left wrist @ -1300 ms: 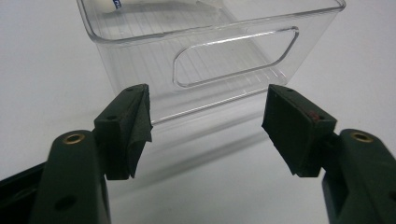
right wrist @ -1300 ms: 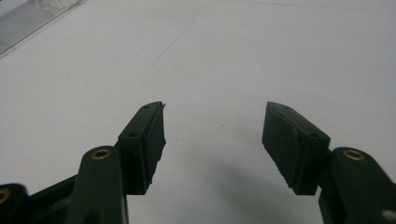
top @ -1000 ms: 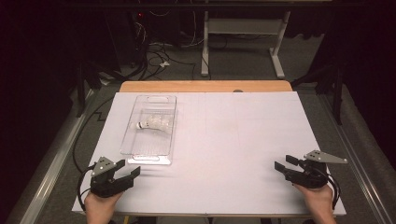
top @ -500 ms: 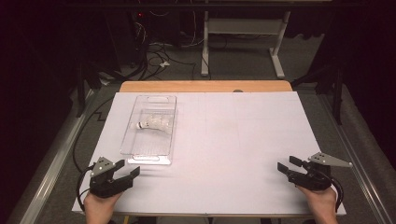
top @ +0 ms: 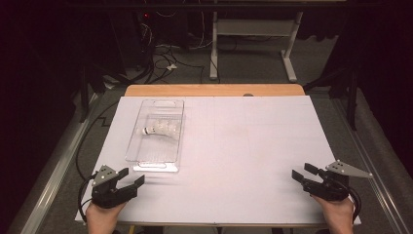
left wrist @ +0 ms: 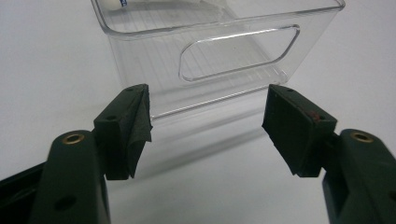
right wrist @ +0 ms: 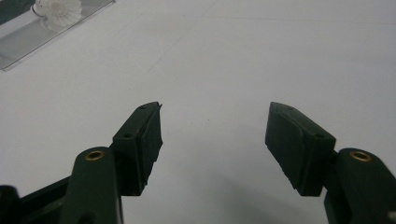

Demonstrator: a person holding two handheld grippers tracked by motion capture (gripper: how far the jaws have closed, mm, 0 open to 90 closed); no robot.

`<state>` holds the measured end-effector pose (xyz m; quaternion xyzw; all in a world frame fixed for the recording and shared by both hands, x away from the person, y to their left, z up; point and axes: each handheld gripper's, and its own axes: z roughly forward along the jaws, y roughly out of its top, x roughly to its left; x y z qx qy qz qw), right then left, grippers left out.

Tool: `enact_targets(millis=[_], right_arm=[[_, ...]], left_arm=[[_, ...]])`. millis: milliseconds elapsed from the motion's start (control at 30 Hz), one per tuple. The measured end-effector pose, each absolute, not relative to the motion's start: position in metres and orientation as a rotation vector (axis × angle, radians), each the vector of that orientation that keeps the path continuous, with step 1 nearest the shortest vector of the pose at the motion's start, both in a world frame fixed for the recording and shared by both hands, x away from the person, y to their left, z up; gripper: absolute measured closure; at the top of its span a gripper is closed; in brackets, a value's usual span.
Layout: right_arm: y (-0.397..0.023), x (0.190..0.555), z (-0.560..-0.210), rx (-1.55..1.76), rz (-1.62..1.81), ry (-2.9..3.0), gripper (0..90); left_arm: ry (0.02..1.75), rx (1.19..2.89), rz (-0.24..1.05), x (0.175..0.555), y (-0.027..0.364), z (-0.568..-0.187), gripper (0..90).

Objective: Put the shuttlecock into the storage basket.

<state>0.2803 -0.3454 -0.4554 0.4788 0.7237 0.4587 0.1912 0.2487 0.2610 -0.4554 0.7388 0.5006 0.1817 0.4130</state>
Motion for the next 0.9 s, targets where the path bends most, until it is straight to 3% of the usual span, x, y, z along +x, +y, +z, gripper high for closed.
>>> enact_targets(millis=[900], right_arm=[[-0.3498,0.2775,-0.4554,1.359,1.324,1.985,34.0]], left_arm=[[1.257,1.859,0.456,0.249,0.2606,-0.4559,33.0]])
